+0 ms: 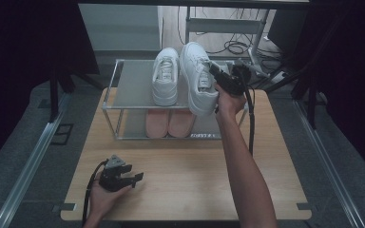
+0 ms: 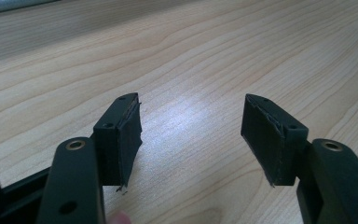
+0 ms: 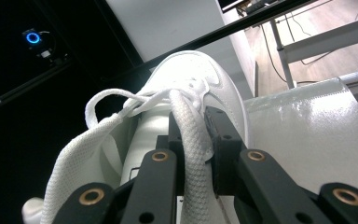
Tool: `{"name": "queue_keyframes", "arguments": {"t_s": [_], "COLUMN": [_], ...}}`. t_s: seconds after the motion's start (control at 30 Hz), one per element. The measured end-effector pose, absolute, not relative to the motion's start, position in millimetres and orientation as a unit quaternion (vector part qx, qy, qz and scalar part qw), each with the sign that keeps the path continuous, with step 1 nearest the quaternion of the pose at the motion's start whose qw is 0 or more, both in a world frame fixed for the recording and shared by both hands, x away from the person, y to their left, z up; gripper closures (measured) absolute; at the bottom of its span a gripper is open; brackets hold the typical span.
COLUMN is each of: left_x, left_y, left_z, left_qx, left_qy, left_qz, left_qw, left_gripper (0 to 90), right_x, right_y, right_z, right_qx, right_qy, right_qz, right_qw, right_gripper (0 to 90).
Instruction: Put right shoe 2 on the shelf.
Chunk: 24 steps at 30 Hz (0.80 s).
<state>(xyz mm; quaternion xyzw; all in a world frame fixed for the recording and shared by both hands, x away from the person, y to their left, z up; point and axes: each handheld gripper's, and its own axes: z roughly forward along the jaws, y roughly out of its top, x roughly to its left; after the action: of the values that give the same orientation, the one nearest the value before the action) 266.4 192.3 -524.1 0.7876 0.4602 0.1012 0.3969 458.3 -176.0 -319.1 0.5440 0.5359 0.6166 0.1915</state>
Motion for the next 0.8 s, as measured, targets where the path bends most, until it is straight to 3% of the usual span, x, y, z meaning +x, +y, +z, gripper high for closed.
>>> {"name": "queue_keyframes", "arguments": {"t_s": [0.8], "left_x": [267.3], "left_y": [196.5], "left_z": [-524.3], "left_qx": [0.786], "left_qy": [0.462], "left_qz": [0.103], "left_qw": [0.398], "left_gripper": [38.4], "right_x": [513.9], "right_y": [-153.3], "right_z": [-325.3], "right_qx": [0.594], "right_qy": [0.538], "right_qz": [0.559], "right_qw": [0.214], "right_gripper": [79.7]}}
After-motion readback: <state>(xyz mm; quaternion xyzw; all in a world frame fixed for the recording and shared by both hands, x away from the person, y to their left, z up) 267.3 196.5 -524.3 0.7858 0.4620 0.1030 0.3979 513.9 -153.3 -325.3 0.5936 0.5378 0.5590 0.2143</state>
